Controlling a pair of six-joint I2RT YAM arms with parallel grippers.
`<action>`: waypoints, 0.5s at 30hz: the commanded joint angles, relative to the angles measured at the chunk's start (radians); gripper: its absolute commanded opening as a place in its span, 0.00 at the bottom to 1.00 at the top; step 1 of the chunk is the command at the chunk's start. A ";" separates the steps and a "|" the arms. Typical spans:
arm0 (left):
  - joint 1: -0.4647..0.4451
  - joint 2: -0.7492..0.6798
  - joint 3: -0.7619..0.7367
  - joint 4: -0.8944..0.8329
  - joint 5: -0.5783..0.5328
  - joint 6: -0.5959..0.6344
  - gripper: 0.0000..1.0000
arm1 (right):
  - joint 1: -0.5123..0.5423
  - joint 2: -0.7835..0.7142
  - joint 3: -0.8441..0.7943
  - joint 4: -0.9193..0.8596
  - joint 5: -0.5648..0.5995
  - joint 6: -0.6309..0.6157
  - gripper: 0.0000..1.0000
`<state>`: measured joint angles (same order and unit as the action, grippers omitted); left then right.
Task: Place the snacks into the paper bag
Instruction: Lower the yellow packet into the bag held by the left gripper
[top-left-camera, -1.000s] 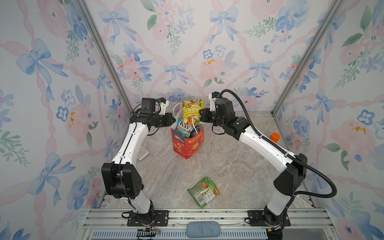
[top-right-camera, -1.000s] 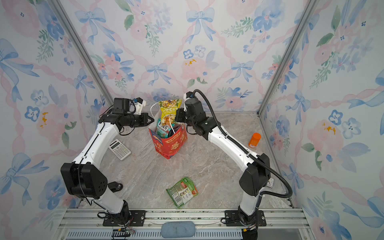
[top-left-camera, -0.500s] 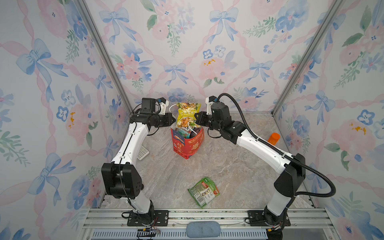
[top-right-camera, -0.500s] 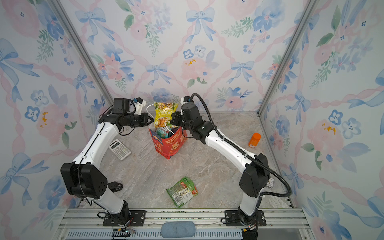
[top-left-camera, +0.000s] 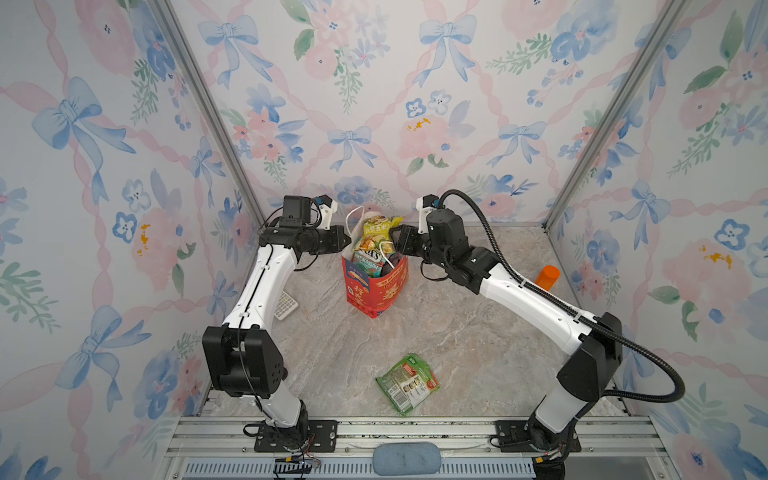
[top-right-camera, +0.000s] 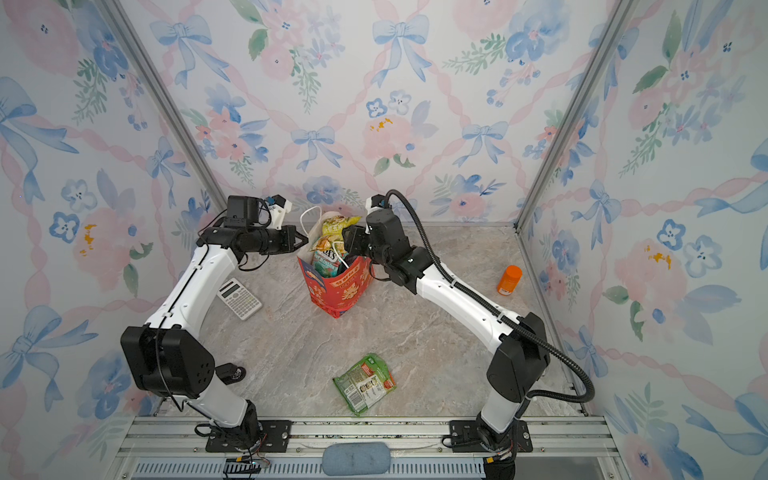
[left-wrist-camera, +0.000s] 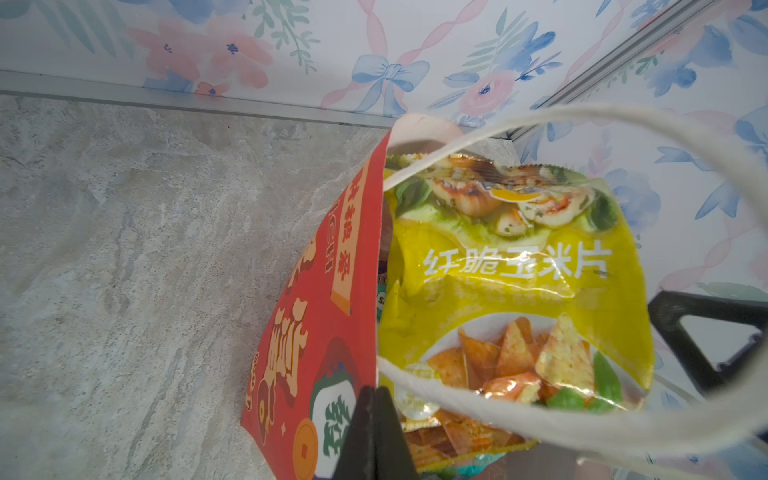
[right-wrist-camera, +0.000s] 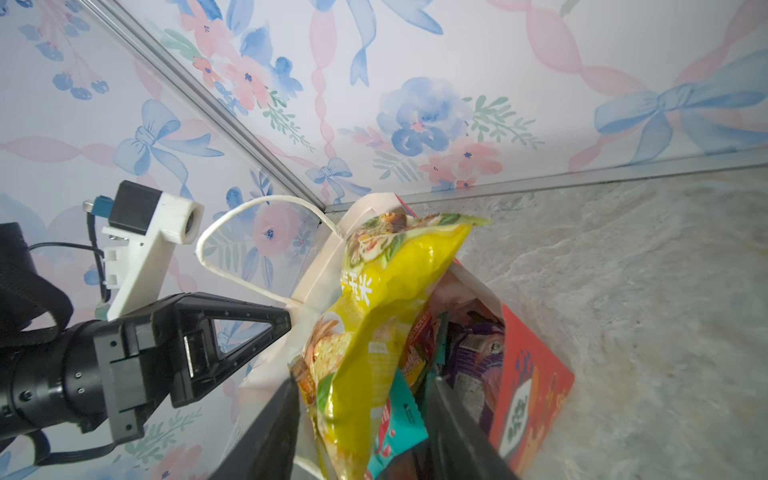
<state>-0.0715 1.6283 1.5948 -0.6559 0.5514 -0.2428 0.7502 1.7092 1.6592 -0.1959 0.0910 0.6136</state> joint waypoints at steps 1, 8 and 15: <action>0.002 -0.028 -0.013 -0.031 0.018 0.022 0.00 | 0.016 -0.011 0.096 -0.083 0.043 -0.169 0.53; 0.002 -0.025 -0.013 -0.031 0.015 0.022 0.00 | 0.022 0.173 0.430 -0.359 -0.010 -0.385 0.50; 0.003 -0.024 -0.013 -0.032 0.012 0.022 0.00 | 0.022 0.381 0.711 -0.551 -0.052 -0.489 0.47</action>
<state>-0.0715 1.6283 1.5948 -0.6563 0.5510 -0.2428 0.7612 2.0186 2.3024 -0.5880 0.0650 0.2127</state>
